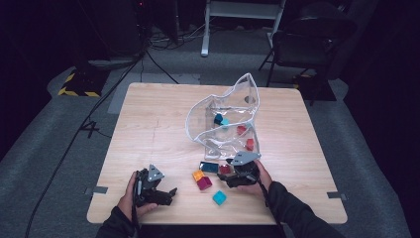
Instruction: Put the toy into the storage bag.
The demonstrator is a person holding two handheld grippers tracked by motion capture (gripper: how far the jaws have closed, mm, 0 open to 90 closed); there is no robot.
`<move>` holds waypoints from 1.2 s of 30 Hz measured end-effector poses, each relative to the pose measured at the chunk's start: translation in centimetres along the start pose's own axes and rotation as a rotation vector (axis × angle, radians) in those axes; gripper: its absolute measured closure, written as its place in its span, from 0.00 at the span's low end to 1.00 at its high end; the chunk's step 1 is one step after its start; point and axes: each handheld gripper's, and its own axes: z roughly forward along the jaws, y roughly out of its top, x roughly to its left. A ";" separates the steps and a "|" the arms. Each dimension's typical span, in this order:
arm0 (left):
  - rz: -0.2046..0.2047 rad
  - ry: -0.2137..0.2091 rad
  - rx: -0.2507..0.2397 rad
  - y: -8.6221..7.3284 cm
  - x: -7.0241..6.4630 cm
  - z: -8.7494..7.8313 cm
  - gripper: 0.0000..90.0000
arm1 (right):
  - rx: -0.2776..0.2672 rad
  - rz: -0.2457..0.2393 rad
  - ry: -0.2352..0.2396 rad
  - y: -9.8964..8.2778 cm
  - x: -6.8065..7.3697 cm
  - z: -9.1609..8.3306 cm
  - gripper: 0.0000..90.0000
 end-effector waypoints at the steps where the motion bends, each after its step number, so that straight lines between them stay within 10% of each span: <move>1: 0.000 0.000 0.000 0.0 0.0 0.0 0.01 | 0.003 0.003 -0.007 0.1 0.0 0.1 0.36; 19: 0.000 0.000 0.000 0.0 0.0 0.0 0.01 | 0.015 0.006 0.019 0.0 0.0 0.0 0.53; 36: -0.001 -0.001 0.001 0.0 0.0 0.0 0.01 | -0.052 -0.043 -0.004 0.1 0.3 -4.8 0.54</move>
